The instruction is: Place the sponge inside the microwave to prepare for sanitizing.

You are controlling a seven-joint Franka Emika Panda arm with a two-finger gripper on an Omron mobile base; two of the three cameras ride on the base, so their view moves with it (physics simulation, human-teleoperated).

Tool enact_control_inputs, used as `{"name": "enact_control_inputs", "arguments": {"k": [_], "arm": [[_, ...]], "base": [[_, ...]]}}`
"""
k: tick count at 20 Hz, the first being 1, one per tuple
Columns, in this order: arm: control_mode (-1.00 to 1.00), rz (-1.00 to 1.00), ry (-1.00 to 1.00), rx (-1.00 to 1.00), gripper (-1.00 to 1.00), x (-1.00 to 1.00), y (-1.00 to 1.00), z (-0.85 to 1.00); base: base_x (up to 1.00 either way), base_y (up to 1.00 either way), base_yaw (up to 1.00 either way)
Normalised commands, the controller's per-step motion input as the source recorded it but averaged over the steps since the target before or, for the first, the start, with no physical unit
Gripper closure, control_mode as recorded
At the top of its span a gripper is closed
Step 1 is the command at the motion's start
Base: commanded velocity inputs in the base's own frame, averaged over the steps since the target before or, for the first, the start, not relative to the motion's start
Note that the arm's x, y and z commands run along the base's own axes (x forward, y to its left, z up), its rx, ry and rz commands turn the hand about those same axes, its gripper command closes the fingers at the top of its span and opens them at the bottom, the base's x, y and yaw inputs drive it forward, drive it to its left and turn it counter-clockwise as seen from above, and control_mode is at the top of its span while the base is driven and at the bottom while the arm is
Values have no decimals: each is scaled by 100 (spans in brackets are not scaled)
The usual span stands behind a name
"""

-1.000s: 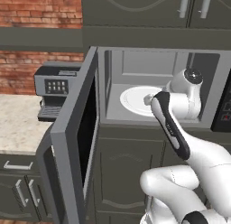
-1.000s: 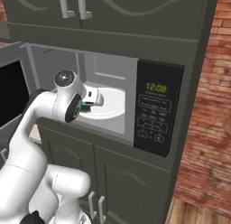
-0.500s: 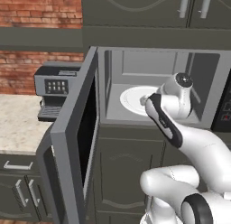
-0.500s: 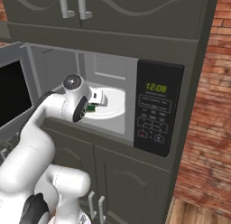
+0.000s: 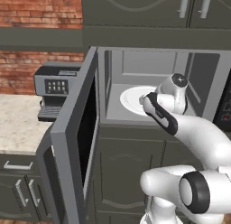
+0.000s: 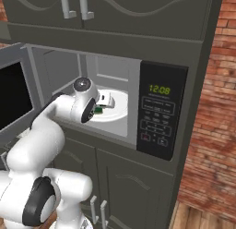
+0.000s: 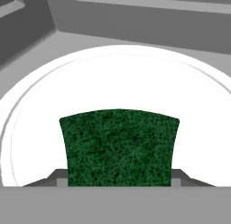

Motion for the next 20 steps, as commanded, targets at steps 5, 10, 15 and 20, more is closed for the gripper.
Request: {"name": "enact_control_inputs", "arguments": {"k": [5, 10, 15, 20], "arm": [[-100, 0, 0, 0, 100, 36, -4, -28], [-100, 0, 0, 0, 100, 33, -5, -24], [-100, 0, 2, 0, 100, 24, -6, -28], [-100, 0, 1, 0, -100, 3, 0, -44]], "base": [[0, 0, 0], [0, 0, 0], [0, 0, 0], [0, 0, 0]]}}
